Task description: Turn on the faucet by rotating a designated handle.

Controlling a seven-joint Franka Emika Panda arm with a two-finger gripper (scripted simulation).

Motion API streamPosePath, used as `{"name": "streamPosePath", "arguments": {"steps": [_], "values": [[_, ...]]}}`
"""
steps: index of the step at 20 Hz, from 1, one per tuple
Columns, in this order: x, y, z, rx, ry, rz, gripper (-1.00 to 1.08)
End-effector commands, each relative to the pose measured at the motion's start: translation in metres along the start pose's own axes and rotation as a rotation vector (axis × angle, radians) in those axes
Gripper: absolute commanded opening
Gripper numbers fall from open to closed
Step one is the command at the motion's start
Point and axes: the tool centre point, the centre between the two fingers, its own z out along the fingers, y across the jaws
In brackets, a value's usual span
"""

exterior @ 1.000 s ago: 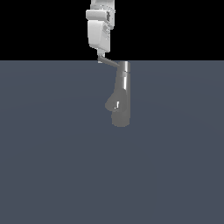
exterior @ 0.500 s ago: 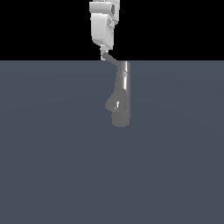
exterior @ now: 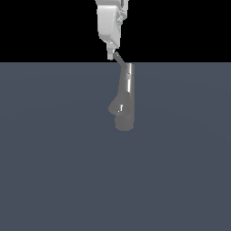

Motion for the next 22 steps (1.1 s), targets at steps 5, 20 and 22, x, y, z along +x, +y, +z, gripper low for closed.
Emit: {"name": "streamPosePath", "arguments": {"steps": [5,20,22], "values": [[0.017,0.006,-0.002,-0.005,0.0,-0.001,-1.0],[0.075,0.006,-0.005,-0.006,-0.006,-0.032,-1.0],[0.082,0.002,-0.004,-0.007,-0.005,-0.029,-1.0]]}}
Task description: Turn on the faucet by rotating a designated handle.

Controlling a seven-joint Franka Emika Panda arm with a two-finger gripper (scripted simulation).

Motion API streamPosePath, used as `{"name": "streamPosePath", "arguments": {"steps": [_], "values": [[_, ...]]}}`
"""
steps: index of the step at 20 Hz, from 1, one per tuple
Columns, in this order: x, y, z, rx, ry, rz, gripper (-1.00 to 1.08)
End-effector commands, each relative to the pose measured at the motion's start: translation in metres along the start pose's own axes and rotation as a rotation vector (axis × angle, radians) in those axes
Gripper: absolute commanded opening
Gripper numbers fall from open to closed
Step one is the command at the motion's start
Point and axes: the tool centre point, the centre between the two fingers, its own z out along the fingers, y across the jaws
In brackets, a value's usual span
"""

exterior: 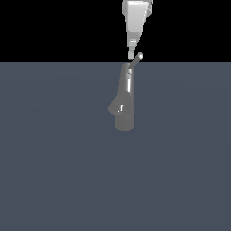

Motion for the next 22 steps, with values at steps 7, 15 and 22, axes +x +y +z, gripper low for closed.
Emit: {"name": "streamPosePath", "arguments": {"steps": [7,15,22], "values": [[0.036,-0.016,0.008,-0.003,0.005,0.022,-1.0],[0.063,-0.031,0.014,-0.004,0.007,0.033,-1.0],[0.086,-0.042,0.019,-0.005,0.009,0.042,-1.0]]}}
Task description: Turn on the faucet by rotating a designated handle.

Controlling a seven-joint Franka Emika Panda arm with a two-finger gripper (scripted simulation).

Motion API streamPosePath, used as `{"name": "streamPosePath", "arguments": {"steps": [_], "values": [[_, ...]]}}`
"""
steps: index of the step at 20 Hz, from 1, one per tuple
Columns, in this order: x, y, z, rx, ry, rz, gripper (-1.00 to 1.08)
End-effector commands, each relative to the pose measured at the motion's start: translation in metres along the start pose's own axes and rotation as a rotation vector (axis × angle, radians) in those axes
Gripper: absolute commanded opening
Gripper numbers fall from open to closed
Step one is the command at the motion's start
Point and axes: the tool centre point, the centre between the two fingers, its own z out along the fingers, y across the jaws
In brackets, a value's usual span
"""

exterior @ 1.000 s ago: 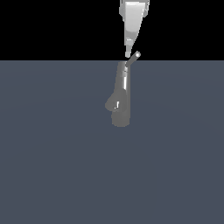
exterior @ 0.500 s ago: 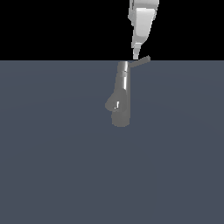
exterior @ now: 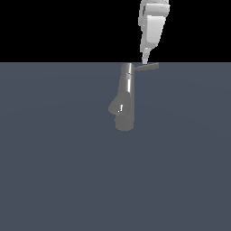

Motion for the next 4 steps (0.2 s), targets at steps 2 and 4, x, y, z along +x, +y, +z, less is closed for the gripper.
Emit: {"name": "streamPosePath", "arguments": {"steps": [2,4], "values": [[0.0392,-0.0015,0.0089,-0.013,0.011,0.045,-1.0],[0.0424,-0.0031,0.0095,-0.013,0.011,0.046,-1.0]]}}
